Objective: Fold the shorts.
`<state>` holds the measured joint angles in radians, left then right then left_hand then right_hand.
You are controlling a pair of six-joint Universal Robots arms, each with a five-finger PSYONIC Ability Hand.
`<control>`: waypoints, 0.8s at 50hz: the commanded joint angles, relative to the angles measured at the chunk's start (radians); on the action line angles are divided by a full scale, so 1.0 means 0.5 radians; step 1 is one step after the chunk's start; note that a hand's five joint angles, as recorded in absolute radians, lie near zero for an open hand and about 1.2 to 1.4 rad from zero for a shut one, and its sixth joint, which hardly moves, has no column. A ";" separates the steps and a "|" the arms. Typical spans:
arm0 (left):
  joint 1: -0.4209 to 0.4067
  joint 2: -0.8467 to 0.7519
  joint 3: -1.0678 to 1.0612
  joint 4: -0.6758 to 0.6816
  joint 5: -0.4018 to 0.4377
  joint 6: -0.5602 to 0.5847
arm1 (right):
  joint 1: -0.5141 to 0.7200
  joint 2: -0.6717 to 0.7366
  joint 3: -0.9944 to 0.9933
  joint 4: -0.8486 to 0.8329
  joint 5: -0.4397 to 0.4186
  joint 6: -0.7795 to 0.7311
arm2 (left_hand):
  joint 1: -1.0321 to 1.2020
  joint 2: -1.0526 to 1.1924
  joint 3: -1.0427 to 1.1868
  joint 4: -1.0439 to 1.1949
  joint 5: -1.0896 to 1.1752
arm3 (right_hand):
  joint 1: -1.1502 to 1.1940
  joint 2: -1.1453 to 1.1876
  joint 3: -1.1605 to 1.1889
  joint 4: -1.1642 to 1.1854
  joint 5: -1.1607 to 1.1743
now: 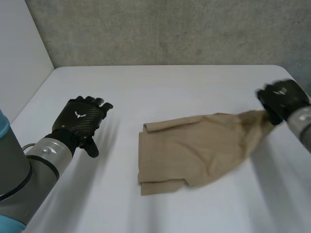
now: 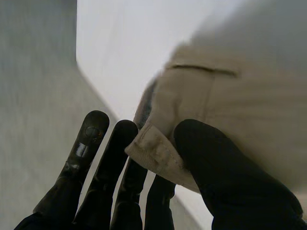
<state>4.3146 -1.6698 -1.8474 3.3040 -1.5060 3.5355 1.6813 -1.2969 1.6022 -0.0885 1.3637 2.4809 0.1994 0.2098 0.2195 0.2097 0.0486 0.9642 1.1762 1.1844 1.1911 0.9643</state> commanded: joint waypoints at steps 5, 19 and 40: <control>-0.017 0.026 -0.005 -0.003 -0.007 -0.107 | 0.956 0.179 -0.256 -0.010 -0.092 0.021 | -0.025 -0.045 -0.065 -0.045 -0.072 | 0.864 0.440 0.424 0.410 0.515; -0.033 0.038 0.041 0.013 -0.001 -0.119 | 1.236 0.321 -0.188 -0.010 -0.448 -0.050 | -0.025 -0.045 -0.065 -0.045 -0.072 | -1.579 -2.003 -2.020 -2.033 -1.929; -0.481 -0.679 0.780 -0.098 -0.163 -0.591 | 0.767 0.329 -0.333 0.251 -0.040 0.969 | 0.011 -0.010 -0.030 -0.010 -0.037 | -1.579 -2.003 -2.020 -2.033 -1.929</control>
<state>4.1281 -1.8671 -1.5445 3.2953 -1.5326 3.2715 2.0726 -1.2281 1.4527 -0.0301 1.3451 2.9914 0.1994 0.2098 0.2196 0.2097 0.0486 0.2036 0.2175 0.2144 0.2336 0.0639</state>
